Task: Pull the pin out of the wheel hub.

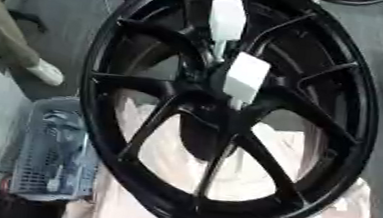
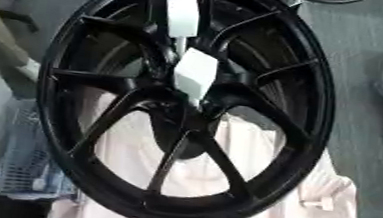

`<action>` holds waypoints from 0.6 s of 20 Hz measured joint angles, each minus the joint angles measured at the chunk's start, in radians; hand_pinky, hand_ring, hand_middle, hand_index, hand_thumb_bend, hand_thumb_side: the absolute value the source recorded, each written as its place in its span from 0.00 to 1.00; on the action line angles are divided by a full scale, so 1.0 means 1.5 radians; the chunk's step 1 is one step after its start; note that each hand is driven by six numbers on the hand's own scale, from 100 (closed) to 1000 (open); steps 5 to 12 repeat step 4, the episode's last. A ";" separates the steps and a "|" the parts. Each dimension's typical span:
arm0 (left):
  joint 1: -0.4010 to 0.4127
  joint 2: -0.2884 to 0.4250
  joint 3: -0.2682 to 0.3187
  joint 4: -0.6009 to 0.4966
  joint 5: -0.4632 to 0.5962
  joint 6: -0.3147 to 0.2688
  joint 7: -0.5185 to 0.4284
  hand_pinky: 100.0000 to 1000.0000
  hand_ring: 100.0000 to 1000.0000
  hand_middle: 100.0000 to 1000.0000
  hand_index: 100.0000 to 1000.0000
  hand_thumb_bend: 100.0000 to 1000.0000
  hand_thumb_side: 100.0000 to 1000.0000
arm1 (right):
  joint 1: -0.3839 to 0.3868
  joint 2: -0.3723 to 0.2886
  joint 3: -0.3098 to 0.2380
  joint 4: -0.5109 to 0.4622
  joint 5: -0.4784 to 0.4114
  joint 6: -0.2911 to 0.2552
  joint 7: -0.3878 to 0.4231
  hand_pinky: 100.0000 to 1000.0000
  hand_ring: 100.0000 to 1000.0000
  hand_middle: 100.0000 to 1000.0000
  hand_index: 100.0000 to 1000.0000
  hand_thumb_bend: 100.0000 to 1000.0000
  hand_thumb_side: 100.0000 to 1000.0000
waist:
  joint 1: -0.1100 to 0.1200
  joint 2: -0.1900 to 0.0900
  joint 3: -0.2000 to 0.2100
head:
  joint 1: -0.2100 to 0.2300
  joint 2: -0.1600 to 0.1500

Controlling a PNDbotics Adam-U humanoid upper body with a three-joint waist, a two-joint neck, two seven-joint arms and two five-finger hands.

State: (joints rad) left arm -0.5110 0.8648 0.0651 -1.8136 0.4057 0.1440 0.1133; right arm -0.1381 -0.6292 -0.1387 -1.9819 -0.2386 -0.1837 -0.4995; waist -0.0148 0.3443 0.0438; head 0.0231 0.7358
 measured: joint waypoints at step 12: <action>0.033 -0.050 0.007 -0.082 0.016 -0.015 0.033 0.75 0.61 0.48 0.68 0.00 0.66 | -0.002 0.000 -0.002 0.000 0.002 -0.003 -0.001 0.63 0.78 0.74 0.72 0.00 0.41 | -0.001 0.001 0.000 | 0.000 0.000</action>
